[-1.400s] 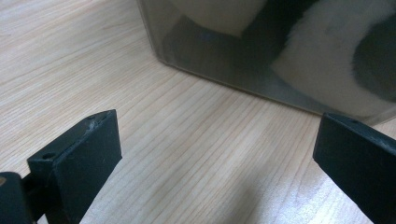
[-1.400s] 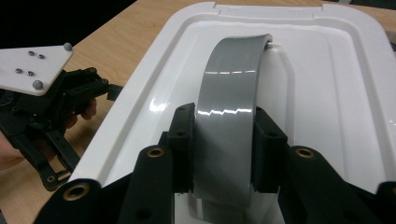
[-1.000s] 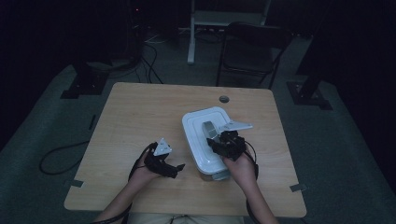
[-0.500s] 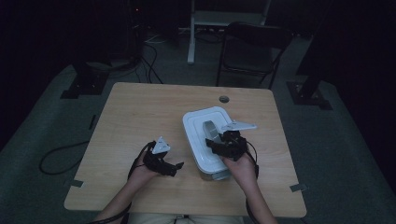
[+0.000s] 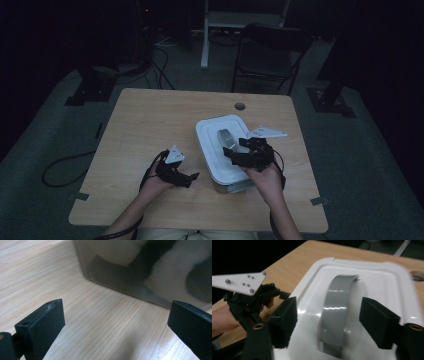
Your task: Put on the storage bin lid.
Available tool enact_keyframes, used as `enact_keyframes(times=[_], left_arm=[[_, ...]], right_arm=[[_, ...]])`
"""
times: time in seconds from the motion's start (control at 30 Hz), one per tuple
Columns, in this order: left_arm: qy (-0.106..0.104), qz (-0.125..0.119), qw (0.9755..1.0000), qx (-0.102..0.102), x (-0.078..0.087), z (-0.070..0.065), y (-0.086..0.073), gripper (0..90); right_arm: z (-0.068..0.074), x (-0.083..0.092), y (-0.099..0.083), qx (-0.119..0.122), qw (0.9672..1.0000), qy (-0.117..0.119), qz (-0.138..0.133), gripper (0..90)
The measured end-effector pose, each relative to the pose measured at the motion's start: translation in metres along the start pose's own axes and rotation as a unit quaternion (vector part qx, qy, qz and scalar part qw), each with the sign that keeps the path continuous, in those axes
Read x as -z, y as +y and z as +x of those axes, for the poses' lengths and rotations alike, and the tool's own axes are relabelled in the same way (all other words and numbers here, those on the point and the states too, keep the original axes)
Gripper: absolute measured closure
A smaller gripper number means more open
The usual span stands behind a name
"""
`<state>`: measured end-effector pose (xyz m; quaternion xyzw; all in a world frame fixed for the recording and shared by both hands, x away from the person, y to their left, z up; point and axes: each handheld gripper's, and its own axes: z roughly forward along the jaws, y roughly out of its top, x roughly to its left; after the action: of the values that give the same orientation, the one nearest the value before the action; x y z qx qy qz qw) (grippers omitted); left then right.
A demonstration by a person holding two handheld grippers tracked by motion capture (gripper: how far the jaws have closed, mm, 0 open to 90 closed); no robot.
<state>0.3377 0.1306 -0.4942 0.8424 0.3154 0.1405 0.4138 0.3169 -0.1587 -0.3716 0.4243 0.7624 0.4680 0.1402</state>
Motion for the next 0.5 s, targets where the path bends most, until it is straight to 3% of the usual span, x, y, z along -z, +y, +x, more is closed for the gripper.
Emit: enact_keyframes(times=[0.13,0.3,0.43,0.5], left_arm=[[0.003,-0.005,1.0000,0.003,0.001,0.000,0.002,1.7],[0.005,-0.004,1.0000,0.007,0.003,0.003,0.002,1.7],[0.006,-0.006,0.9999,0.009,0.003,0.003,0.003,1.7],[0.007,-0.007,0.9999,0.008,0.003,0.003,0.004,1.7]], right_arm=[[-0.015,0.012,0.000,-0.002,0.9996,-0.022,-0.017,12.3],[-0.040,0.022,-0.005,-0.002,0.9978,-0.057,-0.033,13.4],[-0.065,0.024,-0.012,-0.013,0.9959,-0.073,-0.052,13.4],[-0.077,0.023,-0.015,-0.021,0.9941,-0.094,-0.050,13.3]])
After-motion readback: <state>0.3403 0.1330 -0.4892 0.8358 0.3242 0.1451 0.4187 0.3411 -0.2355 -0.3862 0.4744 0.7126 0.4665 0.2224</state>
